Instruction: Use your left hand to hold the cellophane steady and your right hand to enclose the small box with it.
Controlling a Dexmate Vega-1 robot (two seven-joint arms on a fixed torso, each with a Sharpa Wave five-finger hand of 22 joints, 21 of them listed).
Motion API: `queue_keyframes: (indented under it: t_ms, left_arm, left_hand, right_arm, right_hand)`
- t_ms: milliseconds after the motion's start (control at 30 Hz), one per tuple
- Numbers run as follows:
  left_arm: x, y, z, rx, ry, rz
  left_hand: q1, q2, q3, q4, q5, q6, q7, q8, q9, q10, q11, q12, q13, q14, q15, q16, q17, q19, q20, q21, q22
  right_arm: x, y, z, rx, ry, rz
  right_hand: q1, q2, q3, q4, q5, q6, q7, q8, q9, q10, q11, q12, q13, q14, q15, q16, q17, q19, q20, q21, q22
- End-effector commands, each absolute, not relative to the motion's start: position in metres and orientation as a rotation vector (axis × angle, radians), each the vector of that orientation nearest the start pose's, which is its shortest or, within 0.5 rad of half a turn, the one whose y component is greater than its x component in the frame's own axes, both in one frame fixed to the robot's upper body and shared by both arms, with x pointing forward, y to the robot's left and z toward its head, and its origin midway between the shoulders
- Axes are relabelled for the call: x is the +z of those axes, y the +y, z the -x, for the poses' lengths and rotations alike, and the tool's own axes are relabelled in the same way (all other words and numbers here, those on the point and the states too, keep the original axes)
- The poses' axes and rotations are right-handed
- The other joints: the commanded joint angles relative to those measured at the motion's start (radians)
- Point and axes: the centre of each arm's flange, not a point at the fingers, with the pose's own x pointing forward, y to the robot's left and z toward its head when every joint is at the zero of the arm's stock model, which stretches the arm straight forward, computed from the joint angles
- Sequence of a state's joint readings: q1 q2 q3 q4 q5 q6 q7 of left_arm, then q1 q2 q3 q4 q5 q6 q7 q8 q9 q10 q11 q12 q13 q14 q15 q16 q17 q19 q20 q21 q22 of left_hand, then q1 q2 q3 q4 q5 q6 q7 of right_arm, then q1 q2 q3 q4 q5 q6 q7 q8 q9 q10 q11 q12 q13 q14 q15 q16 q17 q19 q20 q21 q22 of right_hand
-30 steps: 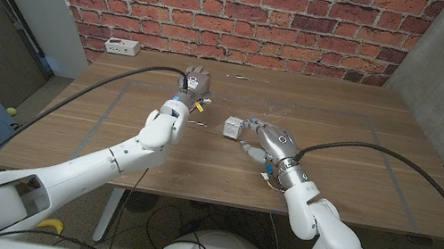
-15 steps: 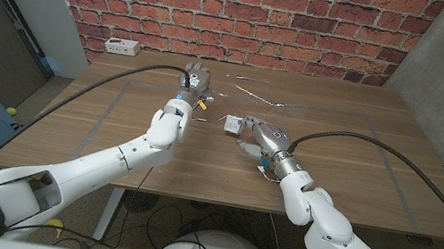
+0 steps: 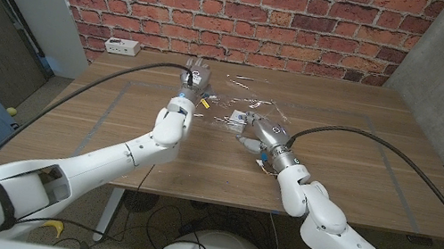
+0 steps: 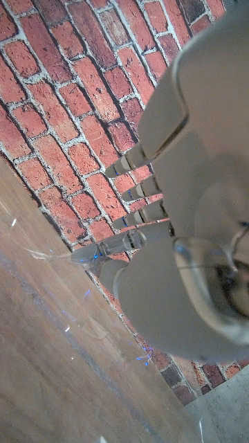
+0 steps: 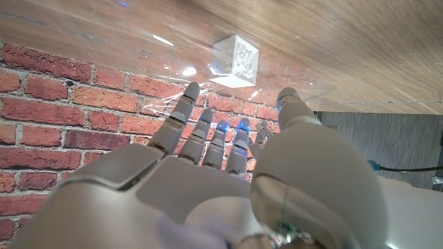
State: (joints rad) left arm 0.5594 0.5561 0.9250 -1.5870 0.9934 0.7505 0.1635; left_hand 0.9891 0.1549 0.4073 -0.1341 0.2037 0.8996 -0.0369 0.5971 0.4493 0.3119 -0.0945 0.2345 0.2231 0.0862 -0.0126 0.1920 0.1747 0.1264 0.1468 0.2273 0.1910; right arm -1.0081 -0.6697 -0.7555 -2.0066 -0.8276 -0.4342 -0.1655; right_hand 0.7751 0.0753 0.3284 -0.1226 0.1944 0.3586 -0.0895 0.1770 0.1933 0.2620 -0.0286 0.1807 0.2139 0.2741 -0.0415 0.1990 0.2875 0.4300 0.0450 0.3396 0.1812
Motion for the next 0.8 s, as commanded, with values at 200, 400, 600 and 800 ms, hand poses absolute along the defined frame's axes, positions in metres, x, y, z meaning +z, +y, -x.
queue_keyframes:
  t_ms: [200, 400, 600, 800]
  left_arm:
    - [0.056, 0.166, -0.641, 0.646, -0.589, -1.679]
    - [0.062, 0.161, -0.649, 0.653, -0.593, -1.690]
    - [0.063, 0.157, -0.657, 0.651, -0.571, -1.708]
    - [0.066, 0.159, -0.666, 0.595, -0.466, -1.741]
  left_hand:
    - [-0.025, 0.004, -0.011, 0.005, 0.002, -0.023, -0.027, -0.016, -0.012, 0.012, -0.009, 0.008, 0.003, 0.023, -0.007, 0.008, 0.005, 0.015, -0.005, 0.009, 0.001]
    - [-0.043, 0.003, -0.020, 0.011, 0.000, -0.082, -0.033, -0.044, -0.023, 0.014, -0.008, 0.006, 0.003, 0.028, -0.007, 0.007, 0.004, 0.017, -0.003, 0.008, 0.001]
    - [-0.057, 0.003, -0.026, 0.013, -0.002, -0.155, -0.039, -0.082, -0.038, -0.002, -0.011, -0.002, 0.004, 0.028, -0.009, 0.001, 0.003, 0.018, -0.005, 0.007, 0.001]
    - [-0.120, -0.008, -0.041, 0.019, -0.007, -0.430, -0.072, -0.273, -0.121, -0.101, 0.014, -0.024, 0.005, -0.019, 0.023, -0.009, 0.004, -0.015, 0.008, -0.007, 0.001]
  right_arm:
    - [-0.064, -0.107, -0.535, -0.066, -0.739, 1.403]
    - [-0.062, -0.105, -0.539, -0.048, -0.740, 1.403]
    - [-0.057, -0.098, -0.544, -0.022, -0.748, 1.406]
    - [-0.051, -0.088, -0.555, -0.015, -0.706, 1.432]
  right_hand:
    - [-0.016, 0.005, -0.008, 0.002, 0.002, -0.002, -0.001, 0.004, 0.002, -0.009, 0.002, 0.000, -0.001, -0.009, -0.032, 0.002, 0.003, -0.005, 0.006, -0.009, 0.000]
    - [-0.021, 0.004, -0.010, 0.003, 0.001, -0.004, -0.001, 0.005, 0.002, -0.012, 0.002, 0.001, -0.002, -0.011, -0.033, 0.002, 0.002, -0.007, 0.009, -0.011, 0.000]
    - [-0.026, 0.002, -0.013, 0.001, 0.002, -0.027, -0.006, 0.002, 0.001, -0.031, -0.004, 0.000, -0.003, -0.037, -0.046, -0.003, -0.002, -0.019, 0.012, -0.020, 0.000]
    - [-0.046, 0.010, -0.021, 0.010, 0.001, -0.065, -0.017, -0.001, 0.001, -0.064, -0.007, -0.001, -0.005, -0.066, -0.028, -0.004, -0.004, -0.046, 0.022, -0.038, -0.001]
